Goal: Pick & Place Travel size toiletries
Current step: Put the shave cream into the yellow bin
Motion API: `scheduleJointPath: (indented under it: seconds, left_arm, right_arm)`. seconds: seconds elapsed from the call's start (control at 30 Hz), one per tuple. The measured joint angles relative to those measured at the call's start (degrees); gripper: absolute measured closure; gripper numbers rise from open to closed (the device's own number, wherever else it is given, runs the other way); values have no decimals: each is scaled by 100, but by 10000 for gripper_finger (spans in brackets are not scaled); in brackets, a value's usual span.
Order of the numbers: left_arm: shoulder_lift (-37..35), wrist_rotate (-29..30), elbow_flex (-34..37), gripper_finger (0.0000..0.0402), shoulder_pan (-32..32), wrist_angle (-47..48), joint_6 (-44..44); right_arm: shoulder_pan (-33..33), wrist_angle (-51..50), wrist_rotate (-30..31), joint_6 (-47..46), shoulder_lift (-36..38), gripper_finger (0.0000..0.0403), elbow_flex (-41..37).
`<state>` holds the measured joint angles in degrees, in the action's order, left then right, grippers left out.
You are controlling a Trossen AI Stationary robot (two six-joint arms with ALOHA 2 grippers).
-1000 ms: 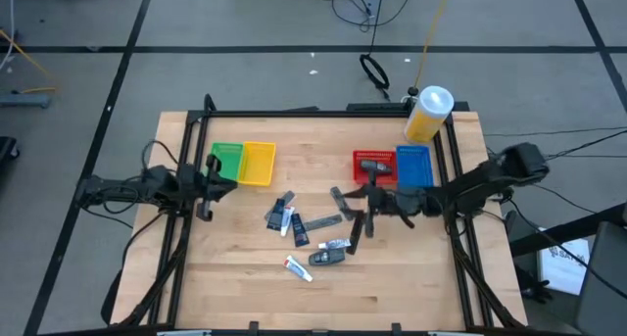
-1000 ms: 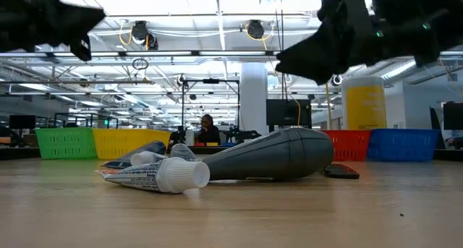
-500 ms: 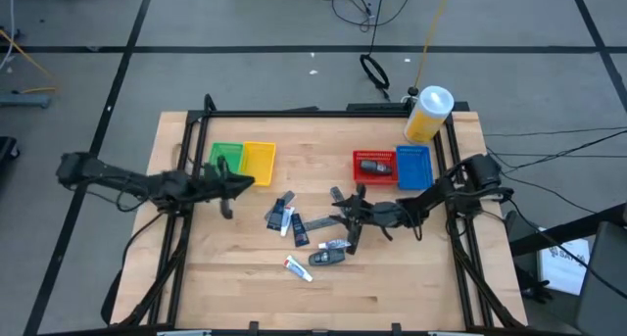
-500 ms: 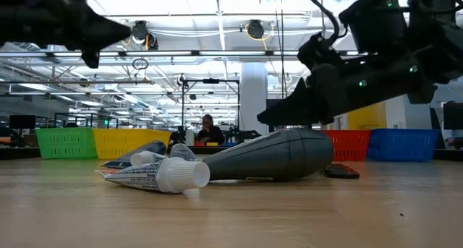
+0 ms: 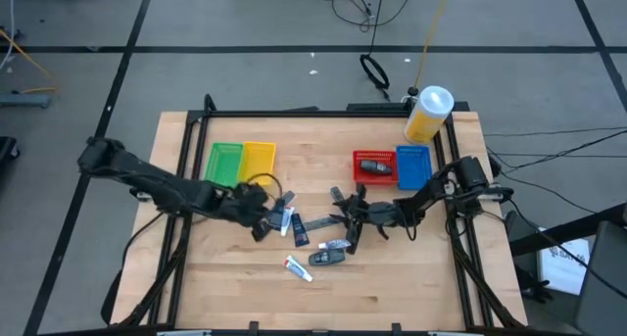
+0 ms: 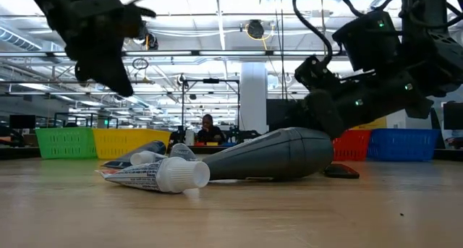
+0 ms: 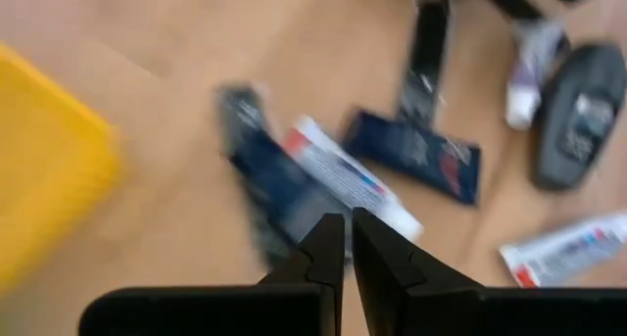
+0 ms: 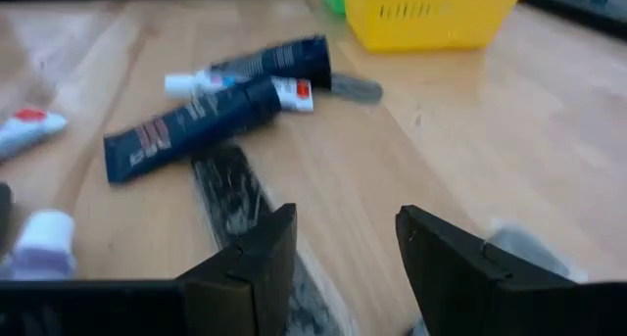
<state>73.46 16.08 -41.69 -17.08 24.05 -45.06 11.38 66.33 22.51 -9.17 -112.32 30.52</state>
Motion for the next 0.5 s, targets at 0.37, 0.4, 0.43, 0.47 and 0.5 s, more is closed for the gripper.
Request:
scheduleJointPath:
  seconds: [0.37,0.4,0.43,0.47,0.5]
  left_arm:
    - [1199,-1431,0,339,204,-802,-1083]
    - [1202,-1541,0,323,228,-795,-1196]
    - [1199,-1632,0,305,258,-781,-1324]
    - [1199,-1657,0,286,295,-760,-1464]
    - [1199,-1655,0,265,338,-740,-1597]
  right_arm:
    - [97,-124,-3,-175,-141,234,-4]
    - [112,-96,-3,-175,-140,234,-3]
    - [114,-95,-3,-175,-139,234,-2]
    - [113,-102,-4,-175,-141,234,-2]
    - [111,-103,-3,-175,-141,234,-2]
